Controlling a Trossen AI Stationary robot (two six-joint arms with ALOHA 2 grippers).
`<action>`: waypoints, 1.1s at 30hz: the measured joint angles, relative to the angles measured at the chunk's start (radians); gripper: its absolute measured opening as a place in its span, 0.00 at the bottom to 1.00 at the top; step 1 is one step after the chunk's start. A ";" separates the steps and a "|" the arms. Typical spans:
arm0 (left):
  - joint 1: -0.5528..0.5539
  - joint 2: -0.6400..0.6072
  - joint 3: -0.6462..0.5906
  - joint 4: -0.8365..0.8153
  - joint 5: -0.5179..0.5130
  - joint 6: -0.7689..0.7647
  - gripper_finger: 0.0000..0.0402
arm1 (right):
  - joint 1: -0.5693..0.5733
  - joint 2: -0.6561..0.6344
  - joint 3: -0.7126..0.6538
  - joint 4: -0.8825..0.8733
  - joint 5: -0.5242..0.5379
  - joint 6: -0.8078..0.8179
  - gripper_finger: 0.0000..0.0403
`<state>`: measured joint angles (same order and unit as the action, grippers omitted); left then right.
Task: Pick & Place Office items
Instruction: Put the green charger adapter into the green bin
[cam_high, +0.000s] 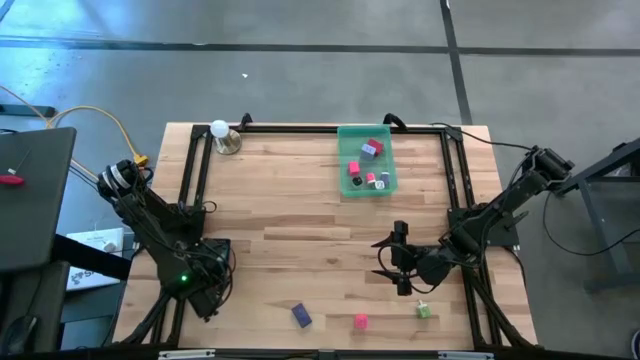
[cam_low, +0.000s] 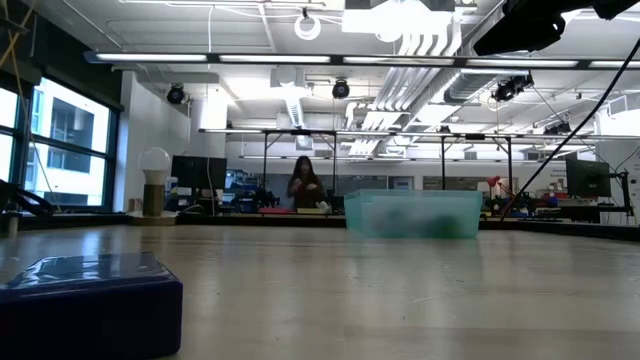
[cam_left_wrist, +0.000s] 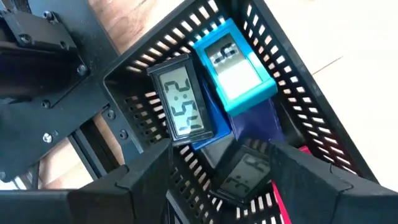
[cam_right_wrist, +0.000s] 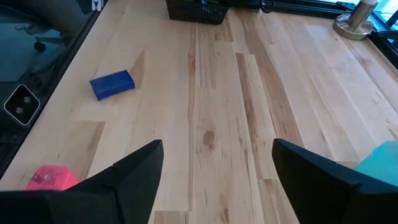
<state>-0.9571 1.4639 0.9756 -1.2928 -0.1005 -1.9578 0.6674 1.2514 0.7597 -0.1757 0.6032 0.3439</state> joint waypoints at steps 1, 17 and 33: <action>0.003 0.000 0.000 0.000 0.005 0.001 0.63 | 0.000 0.000 0.000 0.000 0.000 0.000 0.72; 0.181 -0.097 0.067 -0.005 0.138 0.144 0.64 | 0.000 0.000 0.000 0.039 -0.006 0.086 0.72; 0.308 -0.121 0.117 0.348 -0.469 0.646 0.64 | 0.000 0.000 0.000 -0.007 -0.586 0.433 0.72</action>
<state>-0.6496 1.3425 1.0927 -0.9452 -0.5691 -1.3121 0.6678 1.2514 0.7597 -0.1823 0.0167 0.7765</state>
